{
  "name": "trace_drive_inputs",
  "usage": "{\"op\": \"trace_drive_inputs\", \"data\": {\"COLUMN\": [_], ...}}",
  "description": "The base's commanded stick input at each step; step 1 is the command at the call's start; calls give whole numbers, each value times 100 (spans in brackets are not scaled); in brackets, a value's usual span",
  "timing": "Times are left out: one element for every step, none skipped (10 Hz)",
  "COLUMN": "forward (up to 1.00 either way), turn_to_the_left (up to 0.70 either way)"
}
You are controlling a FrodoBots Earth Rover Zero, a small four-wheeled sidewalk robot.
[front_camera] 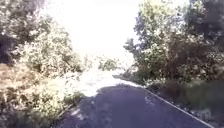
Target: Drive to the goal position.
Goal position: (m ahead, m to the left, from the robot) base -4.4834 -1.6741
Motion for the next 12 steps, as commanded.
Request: {"op": "trace_drive_inputs", "data": {"forward": [50,50,50,50,50,50,50,50,50,50,50,50], "turn_to_the_left": [22,27,0,0,0,0,0,0,0,0,0,0]}}
